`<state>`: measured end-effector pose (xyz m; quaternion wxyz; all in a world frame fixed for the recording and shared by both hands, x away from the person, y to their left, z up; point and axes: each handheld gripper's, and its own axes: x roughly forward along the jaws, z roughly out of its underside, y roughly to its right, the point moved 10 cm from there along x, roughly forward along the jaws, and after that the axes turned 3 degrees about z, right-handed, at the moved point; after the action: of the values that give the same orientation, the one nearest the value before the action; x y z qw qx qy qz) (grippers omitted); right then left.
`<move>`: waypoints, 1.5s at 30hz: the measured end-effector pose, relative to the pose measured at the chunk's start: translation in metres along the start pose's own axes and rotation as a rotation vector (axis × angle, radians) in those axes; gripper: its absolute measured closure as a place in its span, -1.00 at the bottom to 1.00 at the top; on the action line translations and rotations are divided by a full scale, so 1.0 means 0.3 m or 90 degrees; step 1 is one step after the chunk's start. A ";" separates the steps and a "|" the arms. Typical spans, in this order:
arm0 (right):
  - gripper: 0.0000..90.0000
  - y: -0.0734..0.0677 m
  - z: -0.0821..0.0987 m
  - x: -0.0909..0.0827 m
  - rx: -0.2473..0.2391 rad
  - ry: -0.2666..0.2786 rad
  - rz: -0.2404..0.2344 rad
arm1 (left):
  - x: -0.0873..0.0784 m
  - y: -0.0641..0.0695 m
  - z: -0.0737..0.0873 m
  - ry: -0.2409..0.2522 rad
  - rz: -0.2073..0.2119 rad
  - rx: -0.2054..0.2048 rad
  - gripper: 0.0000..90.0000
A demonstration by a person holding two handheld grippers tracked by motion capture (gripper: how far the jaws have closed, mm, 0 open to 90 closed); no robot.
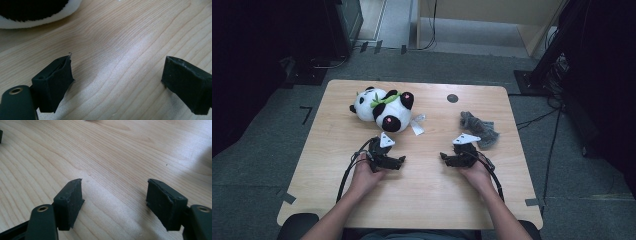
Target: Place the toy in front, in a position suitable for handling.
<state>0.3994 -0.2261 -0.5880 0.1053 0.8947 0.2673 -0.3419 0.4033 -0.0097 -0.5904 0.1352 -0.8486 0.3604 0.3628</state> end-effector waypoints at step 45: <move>-0.44 0.026 -0.029 -0.013 0.039 -0.002 0.007 | -0.062 -0.014 -0.045 0.027 0.043 -0.018 -0.39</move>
<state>0.4060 -0.2312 -0.5789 0.0800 0.8984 0.2517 -0.3508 0.4042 -0.0037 -0.5678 0.1034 -0.8451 0.3869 0.3543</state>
